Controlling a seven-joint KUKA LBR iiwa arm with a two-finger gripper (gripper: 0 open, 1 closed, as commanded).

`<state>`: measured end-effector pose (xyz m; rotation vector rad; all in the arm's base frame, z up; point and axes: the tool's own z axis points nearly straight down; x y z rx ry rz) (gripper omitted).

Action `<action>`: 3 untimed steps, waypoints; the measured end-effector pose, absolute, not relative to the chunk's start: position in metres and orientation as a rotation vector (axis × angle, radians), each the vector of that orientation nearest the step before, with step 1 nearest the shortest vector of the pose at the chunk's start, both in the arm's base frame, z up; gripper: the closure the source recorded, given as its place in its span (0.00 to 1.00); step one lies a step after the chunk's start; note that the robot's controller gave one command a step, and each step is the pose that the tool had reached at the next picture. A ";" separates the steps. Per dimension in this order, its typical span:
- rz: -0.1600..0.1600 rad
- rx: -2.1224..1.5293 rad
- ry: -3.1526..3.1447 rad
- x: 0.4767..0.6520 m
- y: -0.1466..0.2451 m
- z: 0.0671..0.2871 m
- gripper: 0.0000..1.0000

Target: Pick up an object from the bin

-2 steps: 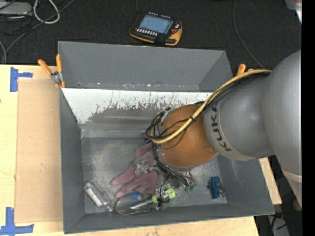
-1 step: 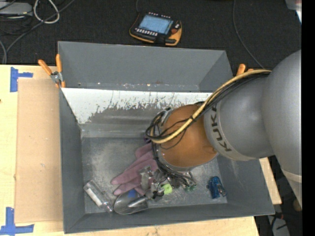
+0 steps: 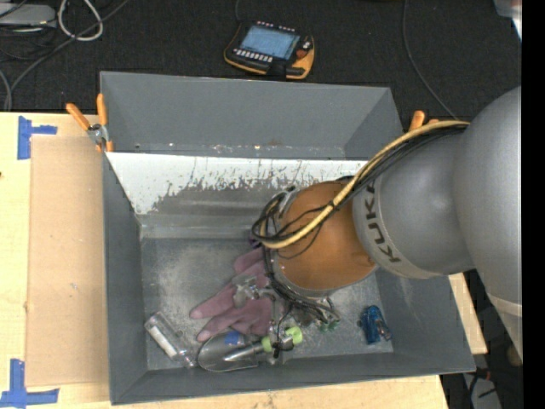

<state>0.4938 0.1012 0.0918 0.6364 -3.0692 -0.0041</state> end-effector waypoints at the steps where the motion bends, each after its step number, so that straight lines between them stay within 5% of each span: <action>1: -0.004 0.637 -3.069 0.494 0.101 0.092 1.00; 2: -0.004 0.637 -3.069 0.494 0.101 0.092 0.00; 3: -0.004 0.637 -3.069 0.494 0.101 0.092 1.00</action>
Offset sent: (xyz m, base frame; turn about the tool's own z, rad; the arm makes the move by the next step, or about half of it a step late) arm 0.0000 0.0000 0.0000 0.0000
